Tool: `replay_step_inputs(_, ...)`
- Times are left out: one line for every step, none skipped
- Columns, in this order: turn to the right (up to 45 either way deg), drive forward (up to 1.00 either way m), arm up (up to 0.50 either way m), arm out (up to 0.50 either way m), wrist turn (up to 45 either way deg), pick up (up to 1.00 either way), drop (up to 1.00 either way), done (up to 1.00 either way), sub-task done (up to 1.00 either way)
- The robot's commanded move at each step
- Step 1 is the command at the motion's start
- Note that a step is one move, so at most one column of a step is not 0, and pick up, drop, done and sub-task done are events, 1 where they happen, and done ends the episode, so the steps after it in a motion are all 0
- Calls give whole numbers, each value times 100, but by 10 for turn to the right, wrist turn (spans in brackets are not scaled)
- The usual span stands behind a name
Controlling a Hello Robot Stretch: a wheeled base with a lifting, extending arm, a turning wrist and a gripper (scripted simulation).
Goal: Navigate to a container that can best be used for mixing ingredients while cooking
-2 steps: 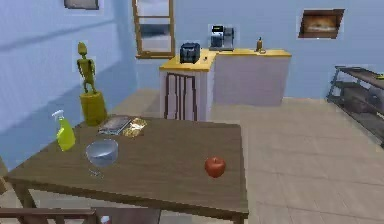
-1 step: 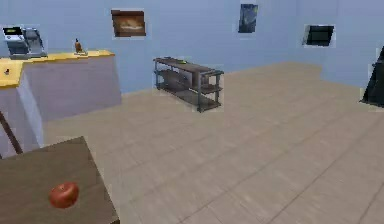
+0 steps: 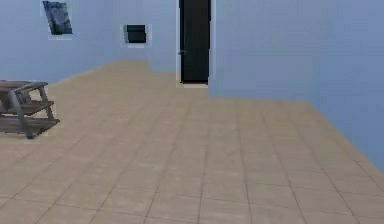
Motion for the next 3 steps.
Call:
replay_step_inputs(450,0,0,0,0,0,0,0,0)
replay_step_inputs(60,0,0,0,0,0,0,0,0)
replay_step_inputs(0,15,0,0,0,0,0,0,0)
